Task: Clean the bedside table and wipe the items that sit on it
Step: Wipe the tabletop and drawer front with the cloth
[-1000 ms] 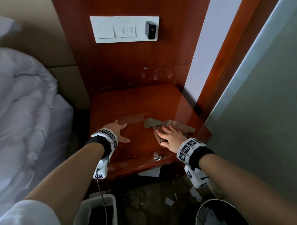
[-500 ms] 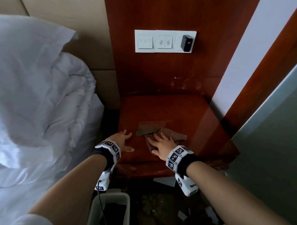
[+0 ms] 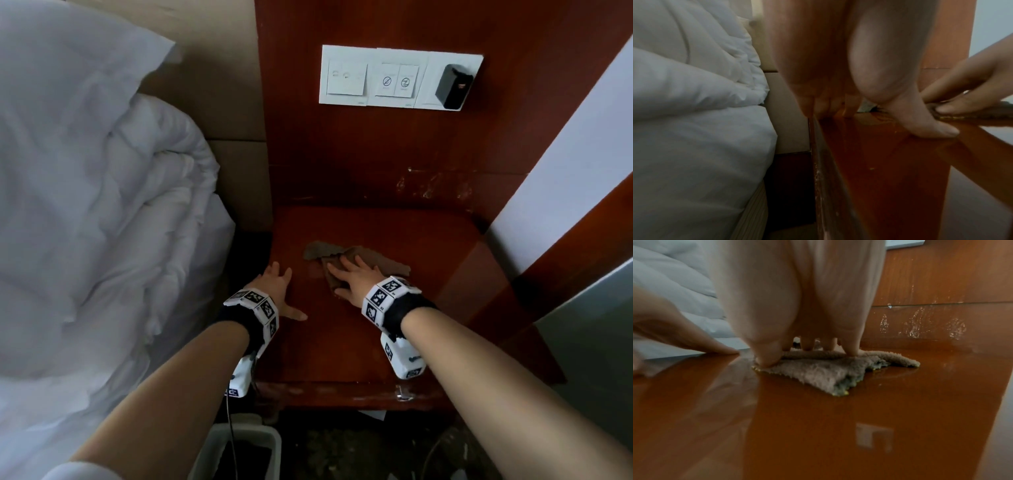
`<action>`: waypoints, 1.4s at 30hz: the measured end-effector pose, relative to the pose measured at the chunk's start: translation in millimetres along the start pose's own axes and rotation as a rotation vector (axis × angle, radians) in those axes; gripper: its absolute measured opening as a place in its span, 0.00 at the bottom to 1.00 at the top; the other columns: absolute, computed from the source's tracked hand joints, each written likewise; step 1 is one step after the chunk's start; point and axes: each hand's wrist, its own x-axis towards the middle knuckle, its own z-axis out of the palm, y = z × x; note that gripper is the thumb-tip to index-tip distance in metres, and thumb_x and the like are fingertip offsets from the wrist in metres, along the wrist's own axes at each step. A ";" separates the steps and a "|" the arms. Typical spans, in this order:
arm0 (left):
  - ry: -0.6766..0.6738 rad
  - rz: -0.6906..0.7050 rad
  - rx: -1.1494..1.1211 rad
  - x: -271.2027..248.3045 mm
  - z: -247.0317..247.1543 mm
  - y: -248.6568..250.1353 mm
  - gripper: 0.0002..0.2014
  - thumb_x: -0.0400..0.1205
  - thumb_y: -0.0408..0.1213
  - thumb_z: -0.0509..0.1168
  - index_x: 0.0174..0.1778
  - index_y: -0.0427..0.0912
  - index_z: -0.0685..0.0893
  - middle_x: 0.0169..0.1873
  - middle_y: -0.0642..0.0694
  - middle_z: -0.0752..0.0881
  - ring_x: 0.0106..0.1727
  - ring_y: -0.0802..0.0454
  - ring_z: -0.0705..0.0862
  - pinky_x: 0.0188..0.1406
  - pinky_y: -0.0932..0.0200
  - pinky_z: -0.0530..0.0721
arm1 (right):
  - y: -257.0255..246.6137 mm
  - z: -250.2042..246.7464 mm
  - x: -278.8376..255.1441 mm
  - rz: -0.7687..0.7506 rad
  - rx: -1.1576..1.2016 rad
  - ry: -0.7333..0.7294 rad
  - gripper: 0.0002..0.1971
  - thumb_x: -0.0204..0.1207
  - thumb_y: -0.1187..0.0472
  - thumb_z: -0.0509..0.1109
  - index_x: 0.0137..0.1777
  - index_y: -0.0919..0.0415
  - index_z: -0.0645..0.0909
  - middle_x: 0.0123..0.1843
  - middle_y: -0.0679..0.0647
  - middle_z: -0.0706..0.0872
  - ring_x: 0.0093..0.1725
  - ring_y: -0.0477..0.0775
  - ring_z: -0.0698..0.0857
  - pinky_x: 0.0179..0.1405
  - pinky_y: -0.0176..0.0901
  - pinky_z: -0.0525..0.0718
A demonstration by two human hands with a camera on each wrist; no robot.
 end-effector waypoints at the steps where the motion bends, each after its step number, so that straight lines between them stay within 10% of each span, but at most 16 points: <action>1: 0.006 -0.005 -0.004 5.9 -2.8 -0.8 0.56 0.71 0.63 0.69 0.83 0.41 0.42 0.83 0.35 0.41 0.84 0.40 0.45 0.83 0.46 0.53 | 3.1 -4.2 10.2 0.004 -0.003 0.003 0.31 0.84 0.47 0.55 0.82 0.40 0.44 0.86 0.49 0.42 0.84 0.63 0.42 0.79 0.72 0.48; 25: 0.021 -0.100 0.051 61.9 -39.1 17.6 0.61 0.65 0.65 0.72 0.81 0.29 0.48 0.81 0.30 0.49 0.82 0.35 0.53 0.80 0.45 0.61 | -1.6 -72.4 134.3 -0.114 -0.088 0.024 0.30 0.85 0.46 0.53 0.83 0.46 0.45 0.86 0.53 0.45 0.84 0.64 0.45 0.81 0.65 0.52; 42: 0.013 -0.124 0.053 70.4 -48.3 26.1 0.58 0.68 0.64 0.70 0.80 0.26 0.50 0.80 0.28 0.50 0.82 0.31 0.50 0.81 0.43 0.60 | 166.6 -61.1 80.8 0.228 0.121 0.142 0.29 0.85 0.47 0.54 0.83 0.50 0.53 0.86 0.53 0.48 0.85 0.61 0.47 0.83 0.56 0.49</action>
